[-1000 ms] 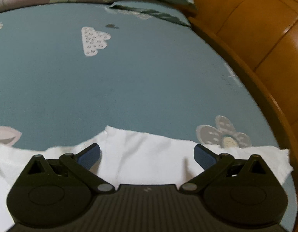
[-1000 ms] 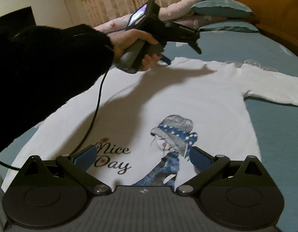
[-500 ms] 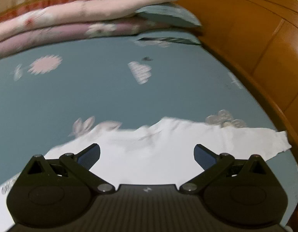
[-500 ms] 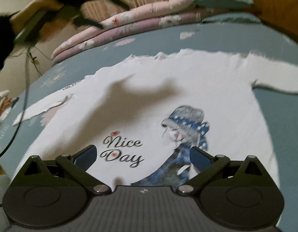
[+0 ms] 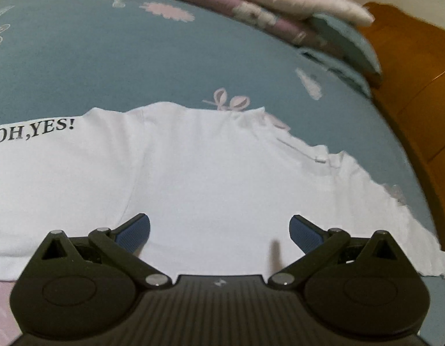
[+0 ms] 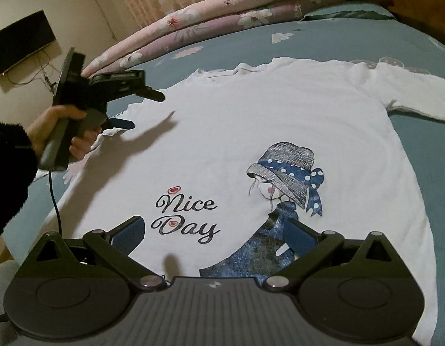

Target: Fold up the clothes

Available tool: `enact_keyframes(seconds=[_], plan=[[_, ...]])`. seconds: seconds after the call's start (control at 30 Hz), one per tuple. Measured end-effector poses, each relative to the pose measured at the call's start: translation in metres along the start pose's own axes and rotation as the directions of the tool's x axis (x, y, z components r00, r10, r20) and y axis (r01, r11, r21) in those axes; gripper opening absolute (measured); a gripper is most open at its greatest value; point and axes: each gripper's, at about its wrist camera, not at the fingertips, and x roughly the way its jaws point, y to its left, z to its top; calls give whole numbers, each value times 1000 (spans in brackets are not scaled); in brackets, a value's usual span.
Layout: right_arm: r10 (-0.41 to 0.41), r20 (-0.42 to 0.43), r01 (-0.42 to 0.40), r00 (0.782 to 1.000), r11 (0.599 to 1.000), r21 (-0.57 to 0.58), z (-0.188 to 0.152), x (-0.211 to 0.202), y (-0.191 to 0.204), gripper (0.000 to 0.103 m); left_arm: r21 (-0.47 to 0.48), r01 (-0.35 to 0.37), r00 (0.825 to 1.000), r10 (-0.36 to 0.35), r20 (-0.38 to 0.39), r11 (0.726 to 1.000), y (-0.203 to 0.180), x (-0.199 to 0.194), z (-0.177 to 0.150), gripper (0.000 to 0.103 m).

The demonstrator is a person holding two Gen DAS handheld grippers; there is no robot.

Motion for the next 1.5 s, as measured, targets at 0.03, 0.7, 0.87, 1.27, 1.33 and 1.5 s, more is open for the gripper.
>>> enact_keyframes(seconds=[0.03, 0.7, 0.87, 1.27, 1.33, 1.5], plan=[[-3, 1, 3, 1000, 1000, -6, 0, 1, 1, 103, 0, -1, 1000, 1, 2, 1000, 4, -4, -2, 102], [-75, 34, 76, 997, 997, -12, 8, -22, 11, 103, 370, 30, 996, 5, -94, 929, -83, -76, -104, 102], [-185, -4, 184, 983, 980, -78, -12, -27, 14, 103, 424, -4, 990, 64, -128, 905, -76, -85, -152, 102], [-351, 1, 343, 936, 913, -220, -52, -30, 29, 103, 445, -19, 988, 85, -129, 895, -57, -140, -218, 102], [-355, 6, 348, 935, 913, -213, -53, -30, 29, 103, 444, -20, 989, 81, -120, 896, -55, -145, -224, 102], [-364, 19, 361, 931, 912, -195, -56, -32, 29, 103, 402, 12, 992, 39, -119, 916, -53, -148, -220, 102]])
